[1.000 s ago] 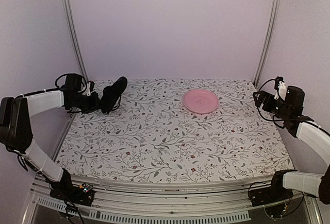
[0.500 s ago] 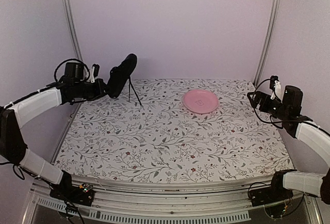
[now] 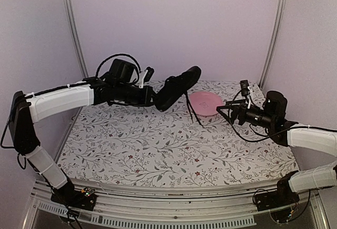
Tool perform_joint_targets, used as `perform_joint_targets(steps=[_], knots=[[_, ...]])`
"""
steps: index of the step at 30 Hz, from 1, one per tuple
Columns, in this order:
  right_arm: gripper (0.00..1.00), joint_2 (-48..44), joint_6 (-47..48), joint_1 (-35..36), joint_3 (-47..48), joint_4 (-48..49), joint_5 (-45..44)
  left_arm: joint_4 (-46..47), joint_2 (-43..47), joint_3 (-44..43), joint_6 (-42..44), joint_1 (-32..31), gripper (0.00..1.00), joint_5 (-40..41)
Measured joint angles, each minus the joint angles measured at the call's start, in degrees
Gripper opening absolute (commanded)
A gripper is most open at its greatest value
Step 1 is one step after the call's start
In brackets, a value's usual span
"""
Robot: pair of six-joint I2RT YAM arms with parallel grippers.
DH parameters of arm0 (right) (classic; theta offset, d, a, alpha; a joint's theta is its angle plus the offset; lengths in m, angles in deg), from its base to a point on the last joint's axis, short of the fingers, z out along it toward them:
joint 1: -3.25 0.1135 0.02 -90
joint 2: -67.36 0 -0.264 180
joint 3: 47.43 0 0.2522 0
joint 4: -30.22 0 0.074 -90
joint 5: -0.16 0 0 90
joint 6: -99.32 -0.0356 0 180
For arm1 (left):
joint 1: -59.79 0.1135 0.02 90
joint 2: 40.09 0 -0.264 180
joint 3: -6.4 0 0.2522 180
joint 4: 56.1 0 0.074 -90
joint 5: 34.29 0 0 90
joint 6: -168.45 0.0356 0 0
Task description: Tie the shoes
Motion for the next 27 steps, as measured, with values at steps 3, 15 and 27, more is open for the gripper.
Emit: perform_joint_targets(steps=[3,15,27], knots=[[0.99,3.37,0.07,3.8,0.0,4.72,0.72,0.17,-2.32,-2.99,-0.57,-2.8,0.0,-0.76],[0.97,20.68,5.49,9.77,2.84,16.48,-4.0,-2.6,-7.28,-10.34,-0.76,-10.03,0.0,-6.58],[0.02,21.94,5.22,11.61,5.51,21.94,-5.55,-4.5,-7.26,-10.71,-1.07,-10.12,0.0,-3.91]])
